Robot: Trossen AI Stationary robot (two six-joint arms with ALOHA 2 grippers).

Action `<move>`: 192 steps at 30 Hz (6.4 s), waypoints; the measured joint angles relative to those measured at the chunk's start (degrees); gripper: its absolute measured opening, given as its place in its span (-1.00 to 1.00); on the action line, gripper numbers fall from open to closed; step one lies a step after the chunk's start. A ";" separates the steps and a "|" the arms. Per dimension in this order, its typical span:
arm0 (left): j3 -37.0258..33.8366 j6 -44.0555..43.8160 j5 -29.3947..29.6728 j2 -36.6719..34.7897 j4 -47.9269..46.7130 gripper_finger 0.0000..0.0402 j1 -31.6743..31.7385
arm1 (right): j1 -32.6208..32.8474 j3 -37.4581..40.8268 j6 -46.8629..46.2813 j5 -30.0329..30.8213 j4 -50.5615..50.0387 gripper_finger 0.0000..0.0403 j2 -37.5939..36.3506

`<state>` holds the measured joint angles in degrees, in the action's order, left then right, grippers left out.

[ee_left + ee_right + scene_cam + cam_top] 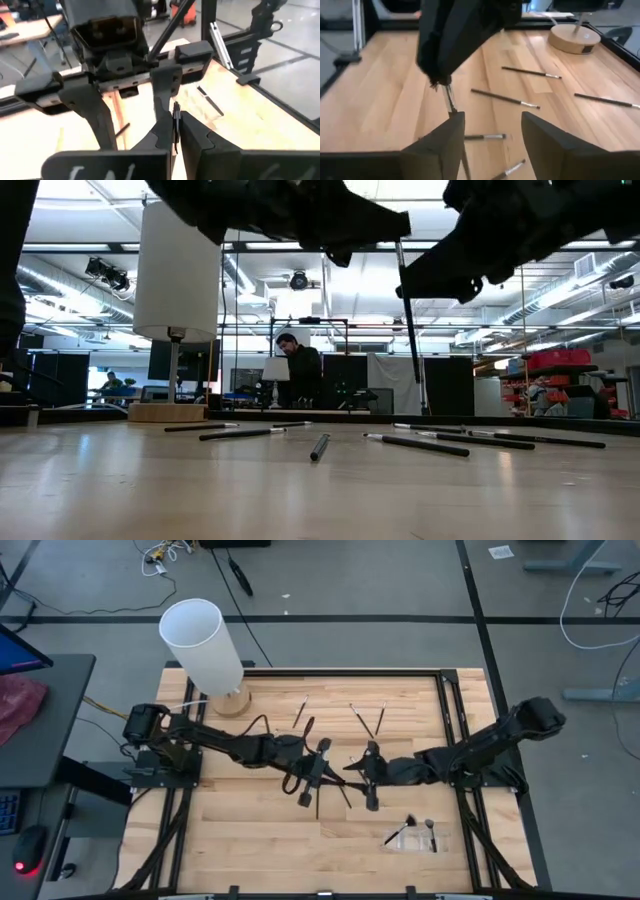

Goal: Pick & Place Makeup Supplies
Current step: Put the silver makeup brush into the transparent organizer

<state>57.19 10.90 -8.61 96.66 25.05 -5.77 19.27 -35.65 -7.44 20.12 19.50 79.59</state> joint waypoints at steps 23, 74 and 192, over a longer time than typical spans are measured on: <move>0.54 0.22 1.76 0.09 -2.40 -0.90 0.21 | 5.57 -4.99 -5.64 9.54 -9.26 -0.02 2.60; 0.50 -3.25 6.70 -3.84 -18.12 -0.10 0.04 | 47.50 -4.95 -38.51 56.91 -8.30 -0.96 3.78; -15.47 -27.68 23.30 14.39 8.31 -0.10 30.11 | -5.95 -4.92 -16.15 17.70 31.53 -0.48 27.23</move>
<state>41.72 -16.77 14.69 111.06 33.36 24.34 13.32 -40.58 -23.59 37.82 51.03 106.83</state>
